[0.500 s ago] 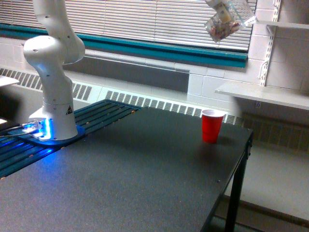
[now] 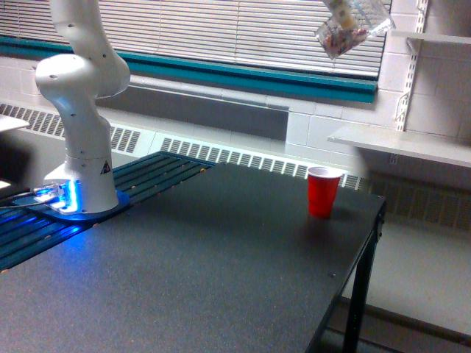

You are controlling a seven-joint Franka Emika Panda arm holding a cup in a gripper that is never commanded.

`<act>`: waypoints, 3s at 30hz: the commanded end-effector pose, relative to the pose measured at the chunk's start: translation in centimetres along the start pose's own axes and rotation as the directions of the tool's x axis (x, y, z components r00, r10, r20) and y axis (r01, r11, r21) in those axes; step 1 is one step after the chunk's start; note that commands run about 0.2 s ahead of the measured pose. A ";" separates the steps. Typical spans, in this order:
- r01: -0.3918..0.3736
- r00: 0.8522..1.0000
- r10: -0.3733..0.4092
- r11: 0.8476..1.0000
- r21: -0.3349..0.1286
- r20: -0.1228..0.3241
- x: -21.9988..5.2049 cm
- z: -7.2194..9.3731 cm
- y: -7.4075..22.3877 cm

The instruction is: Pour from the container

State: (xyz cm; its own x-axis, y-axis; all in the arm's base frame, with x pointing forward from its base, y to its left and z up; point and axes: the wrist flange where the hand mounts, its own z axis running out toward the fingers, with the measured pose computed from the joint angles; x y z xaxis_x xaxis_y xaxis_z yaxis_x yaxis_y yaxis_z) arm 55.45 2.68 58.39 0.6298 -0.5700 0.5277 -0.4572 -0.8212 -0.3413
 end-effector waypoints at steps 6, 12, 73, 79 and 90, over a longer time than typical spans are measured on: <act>0.087 0.995 -0.089 0.995 0.052 0.033 -4.8 0.9 -2.8; 0.141 0.986 -0.147 0.987 0.080 0.072 -7.8 2.0 -4.0; 0.244 0.773 -0.290 0.957 0.157 0.565 -29.5 11.5 -3.8; 0.238 0.746 -0.273 0.961 0.139 0.607 -30.4 12.2 -3.7; 0.237 0.701 -0.263 0.963 0.132 0.663 -31.3 13.6 -4.6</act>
State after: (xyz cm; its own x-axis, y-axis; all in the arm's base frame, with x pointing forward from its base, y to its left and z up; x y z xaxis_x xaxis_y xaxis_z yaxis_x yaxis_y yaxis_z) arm 45.99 22.98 32.78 0.9752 -0.2183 -0.0375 -0.2194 -0.9289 -0.2982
